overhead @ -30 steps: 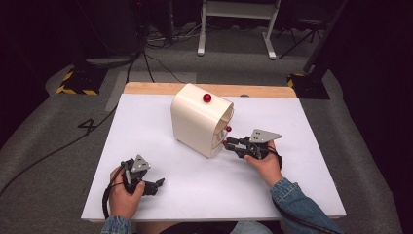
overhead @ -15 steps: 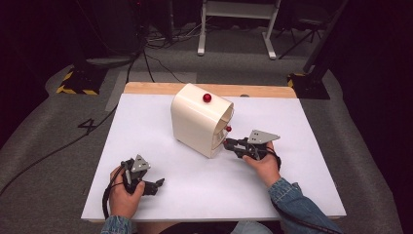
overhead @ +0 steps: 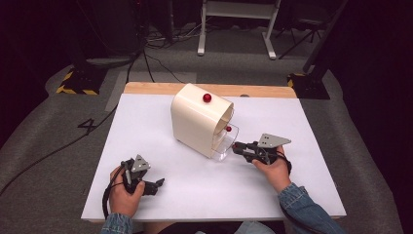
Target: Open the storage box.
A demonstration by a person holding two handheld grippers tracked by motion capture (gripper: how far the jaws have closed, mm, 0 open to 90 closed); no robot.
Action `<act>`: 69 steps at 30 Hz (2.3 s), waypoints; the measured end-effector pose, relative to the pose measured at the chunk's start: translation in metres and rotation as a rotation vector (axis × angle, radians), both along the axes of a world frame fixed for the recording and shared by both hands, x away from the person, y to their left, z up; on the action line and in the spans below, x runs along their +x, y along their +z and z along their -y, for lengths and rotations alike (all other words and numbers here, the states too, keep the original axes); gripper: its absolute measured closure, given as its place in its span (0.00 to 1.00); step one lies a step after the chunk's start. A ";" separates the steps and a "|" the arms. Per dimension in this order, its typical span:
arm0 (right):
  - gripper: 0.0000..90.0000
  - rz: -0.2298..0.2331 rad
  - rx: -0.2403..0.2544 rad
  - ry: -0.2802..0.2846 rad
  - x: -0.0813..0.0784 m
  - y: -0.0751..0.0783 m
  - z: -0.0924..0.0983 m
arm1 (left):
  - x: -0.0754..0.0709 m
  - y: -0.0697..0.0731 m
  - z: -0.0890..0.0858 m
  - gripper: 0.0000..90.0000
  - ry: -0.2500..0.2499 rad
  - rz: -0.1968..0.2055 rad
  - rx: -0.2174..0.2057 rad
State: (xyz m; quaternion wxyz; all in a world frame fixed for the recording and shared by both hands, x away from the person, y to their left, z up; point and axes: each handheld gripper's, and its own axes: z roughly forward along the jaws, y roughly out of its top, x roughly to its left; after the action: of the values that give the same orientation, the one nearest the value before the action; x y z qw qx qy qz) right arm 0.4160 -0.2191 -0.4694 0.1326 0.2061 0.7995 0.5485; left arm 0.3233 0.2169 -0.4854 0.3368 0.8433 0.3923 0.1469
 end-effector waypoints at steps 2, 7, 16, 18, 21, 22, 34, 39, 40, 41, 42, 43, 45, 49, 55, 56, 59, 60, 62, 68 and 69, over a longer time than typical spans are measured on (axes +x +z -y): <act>0.82 -0.003 0.002 -0.003 -0.003 0.001 0.004 | 0.000 0.000 0.000 0.12 0.000 -0.001 -0.001; 0.82 -0.005 0.006 -0.013 -0.011 0.003 0.015 | 0.000 0.000 0.000 0.12 0.000 0.000 -0.002; 0.82 -0.013 -0.002 -0.033 -0.023 0.004 0.030 | 0.000 0.000 0.000 0.12 -0.002 0.000 -0.002; 0.82 -0.014 -0.008 -0.037 -0.023 0.003 0.032 | 0.000 0.000 0.000 0.12 -0.003 0.000 -0.002; 0.82 -0.022 -0.020 -0.040 -0.025 0.002 0.034 | 0.000 0.000 0.000 0.12 -0.002 -0.001 -0.003; 0.82 -0.026 -0.027 -0.039 -0.026 0.001 0.035 | 0.000 0.000 0.000 0.12 -0.003 -0.001 -0.002; 0.75 -0.075 -0.078 -0.041 -0.026 -0.004 0.043 | 0.001 0.000 0.000 0.12 -0.004 -0.001 -0.001; 0.71 -0.083 -0.063 -0.051 -0.027 0.000 0.050 | 0.000 0.000 0.000 0.12 -0.004 0.000 -0.001; 0.70 -0.080 -0.058 -0.053 -0.028 0.001 0.052 | 0.000 0.000 0.000 0.12 -0.003 -0.001 -0.002; 0.70 -0.079 -0.054 -0.054 -0.029 0.003 0.054 | 0.000 0.000 0.000 0.12 -0.003 0.000 -0.001; 0.69 -0.076 -0.049 -0.056 -0.029 0.006 0.055 | 0.000 0.000 0.000 0.12 -0.002 0.000 -0.003; 0.69 -0.074 -0.045 -0.058 -0.030 0.008 0.056 | 0.000 0.000 0.000 0.12 -0.003 -0.001 -0.003; 0.67 -0.068 -0.032 -0.061 -0.030 0.013 0.058 | 0.000 0.000 0.000 0.12 -0.003 0.000 -0.002; 0.66 -0.062 -0.001 -0.059 -0.030 0.025 0.059 | 0.000 0.000 0.000 0.12 -0.002 -0.001 -0.003; 0.66 -0.030 0.015 -0.030 -0.028 0.048 0.050 | 0.000 0.000 0.000 0.12 -0.003 0.000 -0.003; 0.66 -0.024 0.013 -0.026 -0.027 0.052 0.049 | 0.000 0.000 0.000 0.12 -0.001 -0.001 -0.002; 0.66 -0.010 0.017 -0.016 -0.024 0.065 0.042 | 0.000 0.000 0.000 0.12 -0.001 -0.001 -0.002; 0.66 -0.002 0.021 -0.013 -0.021 0.072 0.037 | 0.000 0.000 0.000 0.12 -0.003 0.000 -0.003; 0.66 0.000 0.025 -0.010 -0.020 0.075 0.035 | 0.000 0.000 0.000 0.12 -0.002 0.000 -0.003; 0.67 0.015 0.033 0.012 -0.008 0.087 0.018 | 0.000 0.000 0.000 0.12 -0.003 0.000 -0.002; 0.67 0.011 0.034 0.015 -0.005 0.087 0.015 | 0.000 0.000 0.000 0.12 -0.002 0.001 -0.004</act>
State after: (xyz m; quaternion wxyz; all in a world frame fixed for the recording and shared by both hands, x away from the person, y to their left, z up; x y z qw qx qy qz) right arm 0.4110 -0.2338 -0.3819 0.1296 0.1994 0.7908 0.5641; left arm 0.3232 0.2170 -0.4858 0.3389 0.8430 0.3915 0.1461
